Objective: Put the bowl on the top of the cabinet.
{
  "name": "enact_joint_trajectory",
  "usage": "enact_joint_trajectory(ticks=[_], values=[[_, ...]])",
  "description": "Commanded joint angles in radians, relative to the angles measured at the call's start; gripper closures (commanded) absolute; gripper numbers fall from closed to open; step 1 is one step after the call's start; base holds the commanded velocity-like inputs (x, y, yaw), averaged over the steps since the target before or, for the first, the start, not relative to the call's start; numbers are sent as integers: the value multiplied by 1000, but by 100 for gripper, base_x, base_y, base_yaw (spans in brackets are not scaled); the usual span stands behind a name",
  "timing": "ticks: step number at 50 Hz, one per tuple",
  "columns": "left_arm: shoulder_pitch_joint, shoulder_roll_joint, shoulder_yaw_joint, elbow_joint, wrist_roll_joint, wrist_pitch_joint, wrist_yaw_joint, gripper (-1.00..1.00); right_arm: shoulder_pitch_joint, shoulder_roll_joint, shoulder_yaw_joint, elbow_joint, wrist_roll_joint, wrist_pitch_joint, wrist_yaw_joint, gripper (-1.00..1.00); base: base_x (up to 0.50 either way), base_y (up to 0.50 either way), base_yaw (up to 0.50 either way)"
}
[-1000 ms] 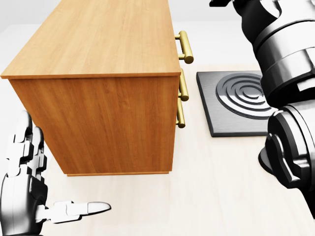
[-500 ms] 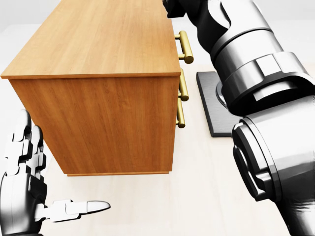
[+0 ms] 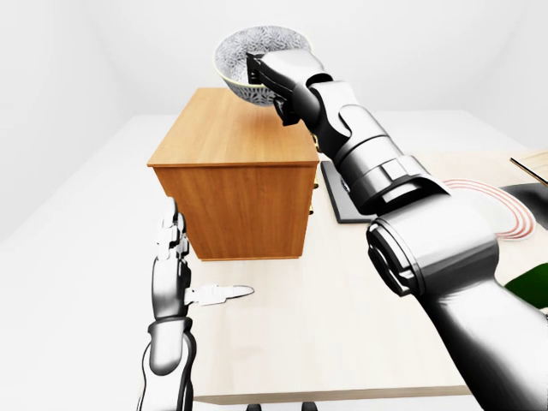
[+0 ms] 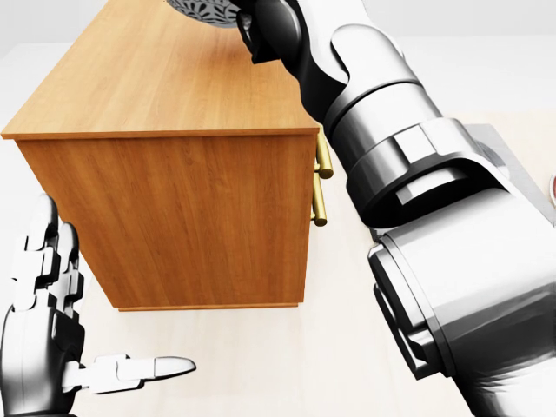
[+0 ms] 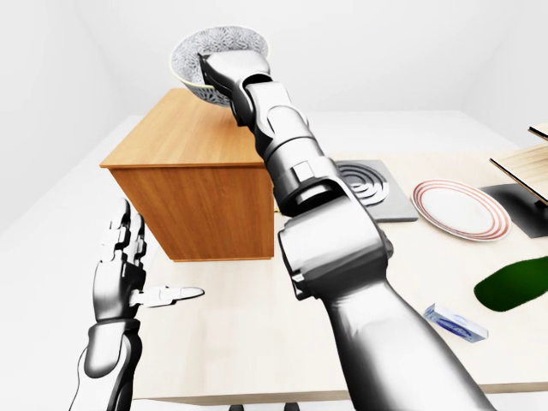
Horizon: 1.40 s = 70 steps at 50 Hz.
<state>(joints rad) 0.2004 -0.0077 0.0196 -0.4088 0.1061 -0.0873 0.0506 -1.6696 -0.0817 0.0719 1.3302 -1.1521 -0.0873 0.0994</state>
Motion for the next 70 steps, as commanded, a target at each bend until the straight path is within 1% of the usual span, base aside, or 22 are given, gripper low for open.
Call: enact_joint_trajectory(ticks=[1, 11, 30, 31, 32, 33, 46, 53, 60, 70], values=[[7, 0, -4, 3, 2, 0, -5, -100, 9, 30, 0, -20, -52, 0, -14, 100, 0, 0, 0], [6, 0, -5, 5, 3, 0, -7, -100, 25, 42, 5, -23, -58, 0, -13, 100, 0, 0, 0], [-6, -1, 3, 8, 0, 0, -1, -100, 41, 42, 9, -21, -72, 0, -4, 100, 0, 0, 0], [-6, -1, 3, 7, 0, 0, 0, -100, 39, 42, 8, -21, -72, 0, -2, 5, 0, 0, 0], [-7, -1, 3, 5, 1, 0, 0, -100, 38, 41, 6, -21, -71, 0, -1, -40, 0, 0, 0], [-7, -1, 3, 5, 1, 0, 0, -100, 38, 40, 8, -21, -73, 0, 2, -100, 0, 0, 0], [-3, 0, -1, 10, 2, 0, -3, -100, 37, 30, 13, -20, -88, 0, 2, -100, 0, 0, 0], [2, 0, -5, 10, 4, 0, -5, -100, 13, 16, -1, -19, -80, 0, 16, -100, 0, 0, 0], [4, 1, -6, 10, 4, 0, -6, -100, -33, -13, -10, -17, -76, 0, 36, -100, 0, 0, 0], [2, 0, -5, 13, 6, 0, -5, -100, -98, -87, -24, -10, -81, 0, 70, -100, 0, 0, 0]])
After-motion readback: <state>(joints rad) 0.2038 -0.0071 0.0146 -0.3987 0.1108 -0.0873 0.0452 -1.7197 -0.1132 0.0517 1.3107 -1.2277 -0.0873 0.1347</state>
